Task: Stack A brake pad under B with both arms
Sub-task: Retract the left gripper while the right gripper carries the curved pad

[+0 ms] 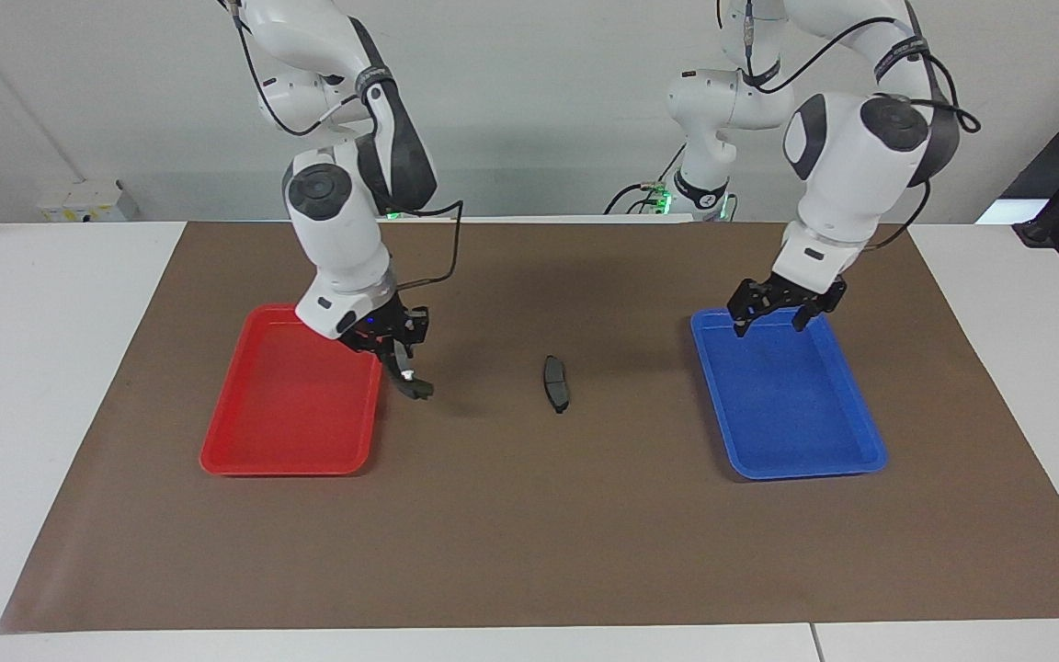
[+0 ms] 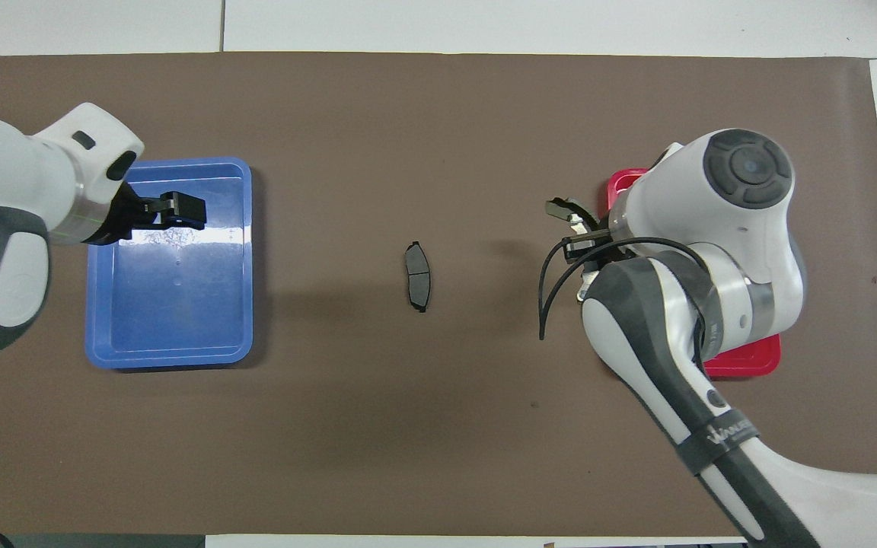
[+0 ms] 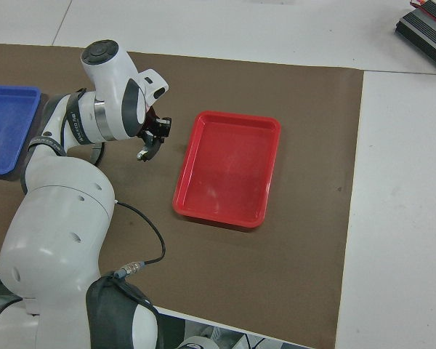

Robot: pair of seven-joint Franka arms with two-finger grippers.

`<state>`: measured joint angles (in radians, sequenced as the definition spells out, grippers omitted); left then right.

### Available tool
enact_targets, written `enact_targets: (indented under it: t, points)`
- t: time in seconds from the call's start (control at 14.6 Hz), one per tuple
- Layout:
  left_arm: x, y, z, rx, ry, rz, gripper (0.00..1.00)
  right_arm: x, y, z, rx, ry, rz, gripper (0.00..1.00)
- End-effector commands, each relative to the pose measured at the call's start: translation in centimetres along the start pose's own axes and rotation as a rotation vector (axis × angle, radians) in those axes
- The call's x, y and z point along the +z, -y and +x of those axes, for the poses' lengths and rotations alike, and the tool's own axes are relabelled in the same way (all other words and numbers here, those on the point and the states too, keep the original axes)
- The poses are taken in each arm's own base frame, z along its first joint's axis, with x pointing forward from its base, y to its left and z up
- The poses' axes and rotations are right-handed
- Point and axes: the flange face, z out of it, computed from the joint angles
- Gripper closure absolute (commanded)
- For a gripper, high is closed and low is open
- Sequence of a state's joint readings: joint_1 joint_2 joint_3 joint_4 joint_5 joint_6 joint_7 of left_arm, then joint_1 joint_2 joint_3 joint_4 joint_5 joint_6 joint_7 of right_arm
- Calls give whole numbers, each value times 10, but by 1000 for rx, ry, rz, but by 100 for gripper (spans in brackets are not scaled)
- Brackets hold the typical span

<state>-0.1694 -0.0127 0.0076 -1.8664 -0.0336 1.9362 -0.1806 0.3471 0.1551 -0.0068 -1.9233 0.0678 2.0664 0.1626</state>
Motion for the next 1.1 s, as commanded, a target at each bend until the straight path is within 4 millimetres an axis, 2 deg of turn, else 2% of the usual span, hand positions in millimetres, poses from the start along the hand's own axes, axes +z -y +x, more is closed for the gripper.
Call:
enact_targets:
  t: [0.0, 0.07, 0.14, 0.21, 0.41, 0.48, 0.62, 0.69, 0.89, 1.03]
  points:
    - [-59, 33, 2, 76, 36, 22, 0, 6, 65, 19, 11, -9, -19, 100]
    - [-78, 51, 6, 95, 53, 27, 0, 11, 93, 28, 39, -21, -25, 100]
    - [-97, 62, 8, 110, 67, 30, 0, 18, 121, 35, 87, -30, -24, 100]
    - [-108, 70, 8, 107, 82, 35, 0, 25, 141, 40, 128, -36, -22, 100]
    - [-121, 77, 10, 93, 131, 31, 0, 47, 179, 35, 175, -49, -13, 100]
    - [-121, 78, 9, 96, 133, 35, 0, 54, 186, 35, 183, -66, -1, 100]
    - [-109, 77, 0, 100, 163, 29, 0, 75, 192, 31, 176, -62, -5, 100]
    - [-106, 77, -5, 98, 172, 29, 0, 75, 191, 31, 179, -62, -5, 100]
    - [-104, 78, -7, 95, 179, 29, 0, 98, 185, 21, 179, -56, -10, 100]
    - [-104, 78, -7, 97, 179, 29, 0, 98, 187, 18, 175, -53, -12, 100]
